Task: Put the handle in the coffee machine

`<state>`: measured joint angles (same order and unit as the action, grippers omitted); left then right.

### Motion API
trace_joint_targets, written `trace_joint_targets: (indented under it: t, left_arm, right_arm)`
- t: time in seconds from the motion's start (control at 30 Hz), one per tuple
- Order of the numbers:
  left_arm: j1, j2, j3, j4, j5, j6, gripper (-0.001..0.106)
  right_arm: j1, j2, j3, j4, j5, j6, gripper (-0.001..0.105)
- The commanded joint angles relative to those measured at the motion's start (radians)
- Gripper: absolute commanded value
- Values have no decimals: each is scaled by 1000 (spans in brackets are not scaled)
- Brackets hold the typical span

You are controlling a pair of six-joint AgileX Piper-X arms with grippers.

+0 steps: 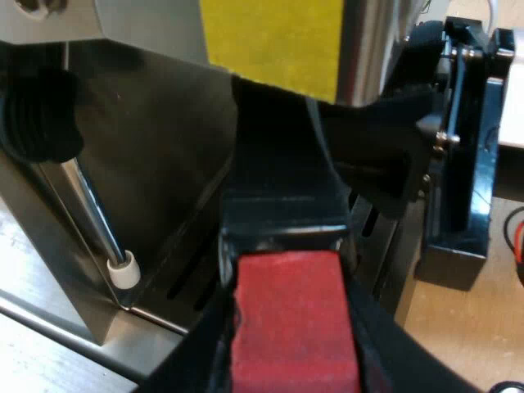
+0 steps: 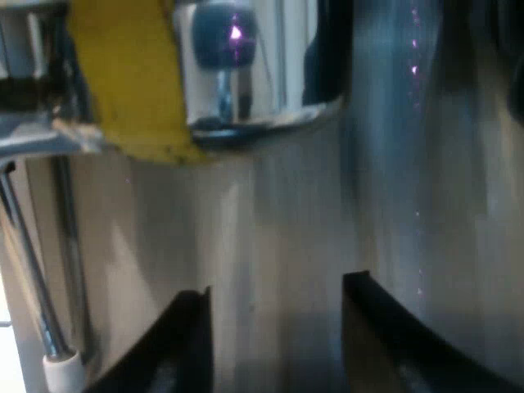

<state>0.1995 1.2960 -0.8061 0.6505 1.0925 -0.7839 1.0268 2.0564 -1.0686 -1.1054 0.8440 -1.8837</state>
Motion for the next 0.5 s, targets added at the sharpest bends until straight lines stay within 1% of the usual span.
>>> trace_joint_targets:
  t: [0.03, 0.33, 0.4, 0.47, 0.5]
  left_arm:
    - [-2, -26, -19, -18, 141, 7, 0]
    - [-2, -26, -19, -18, 141, 7, 0]
    - [-2, -26, -19, -18, 141, 7, 0]
    - [-2, -26, -19, -18, 138, 7, 0]
    - [-2, -26, -19, -18, 136, 7, 0]
  right_arm:
    - [-12, 1, -25, -36, -40, -29, 35]
    - [-30, 1, -80, -54, -42, -38, 35]
    - [-30, 1, -85, -74, -42, -68, 35]
    - [-30, 1, -85, -109, -45, -120, 35]
    - [-30, 1, -85, -116, -45, -132, 35]
